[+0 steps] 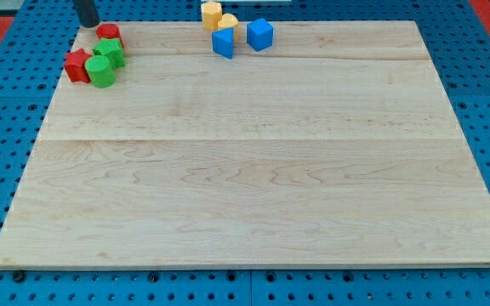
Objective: Slide the blue triangle below the blue cube
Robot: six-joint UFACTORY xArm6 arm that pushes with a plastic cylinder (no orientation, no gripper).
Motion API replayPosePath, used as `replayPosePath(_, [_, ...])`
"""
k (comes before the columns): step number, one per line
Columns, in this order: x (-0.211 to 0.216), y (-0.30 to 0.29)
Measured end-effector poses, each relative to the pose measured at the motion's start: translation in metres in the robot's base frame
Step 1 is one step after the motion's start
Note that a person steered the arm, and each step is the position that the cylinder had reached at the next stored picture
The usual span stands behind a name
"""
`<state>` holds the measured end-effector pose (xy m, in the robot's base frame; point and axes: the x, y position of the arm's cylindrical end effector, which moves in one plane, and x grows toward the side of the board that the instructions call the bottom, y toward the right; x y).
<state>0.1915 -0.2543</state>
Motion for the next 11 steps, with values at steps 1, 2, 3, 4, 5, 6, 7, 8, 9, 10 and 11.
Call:
replayPosePath(1, [0.0, 0.051])
replayPosePath(2, [0.0, 0.065])
replayPosePath(3, [0.001, 0.101])
replayPosePath(4, [0.031, 0.163])
replayPosePath(5, [0.052, 0.208])
replayPosePath(6, [0.054, 0.237])
replayPosePath(7, [0.089, 0.229])
replayPosePath(8, [0.095, 0.275])
replayPosePath(9, [0.097, 0.309])
replayPosePath(10, [0.097, 0.315])
replayPosePath(11, [0.097, 0.315])
